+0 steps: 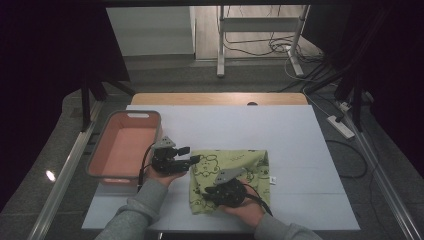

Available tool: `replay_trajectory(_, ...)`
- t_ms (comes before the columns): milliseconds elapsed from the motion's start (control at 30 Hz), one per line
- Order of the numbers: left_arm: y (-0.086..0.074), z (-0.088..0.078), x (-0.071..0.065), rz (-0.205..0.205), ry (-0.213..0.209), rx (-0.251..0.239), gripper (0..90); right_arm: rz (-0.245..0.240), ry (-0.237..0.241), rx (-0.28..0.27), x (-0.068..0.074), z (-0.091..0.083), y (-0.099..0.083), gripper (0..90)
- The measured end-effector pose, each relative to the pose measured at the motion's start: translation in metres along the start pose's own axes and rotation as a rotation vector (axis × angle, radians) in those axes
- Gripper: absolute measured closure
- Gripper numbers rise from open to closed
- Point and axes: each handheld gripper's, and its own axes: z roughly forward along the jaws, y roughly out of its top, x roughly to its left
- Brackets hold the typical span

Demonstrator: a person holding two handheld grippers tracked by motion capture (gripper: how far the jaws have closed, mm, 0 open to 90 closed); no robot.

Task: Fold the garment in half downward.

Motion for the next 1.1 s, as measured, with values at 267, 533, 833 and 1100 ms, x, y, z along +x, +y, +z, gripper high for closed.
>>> replay_trajectory(267, 0.0, 0.0, 0.0, -0.002, -0.001, -0.003, 37.9, 0.081, -0.101, -0.108, -0.019, -0.052, -0.008, 55.8)
replay_trajectory(533, 0.001, 0.001, -0.001, 0.001, -0.002, -0.003, 37.9, 0.186, -0.299, -0.1, -0.055, -0.103, -0.046, 50.3)
replay_trajectory(833, 0.001, 0.002, -0.002, 0.004, -0.002, 0.0, 37.8, 0.263, -0.345, -0.053, -0.074, -0.104, -0.063, 47.9)
replay_trajectory(1100, 0.001, 0.0, -0.002, 0.01, 0.0, 0.001, 37.4, 0.296, -0.338, -0.033, -0.087, -0.086, -0.06, 69.2)
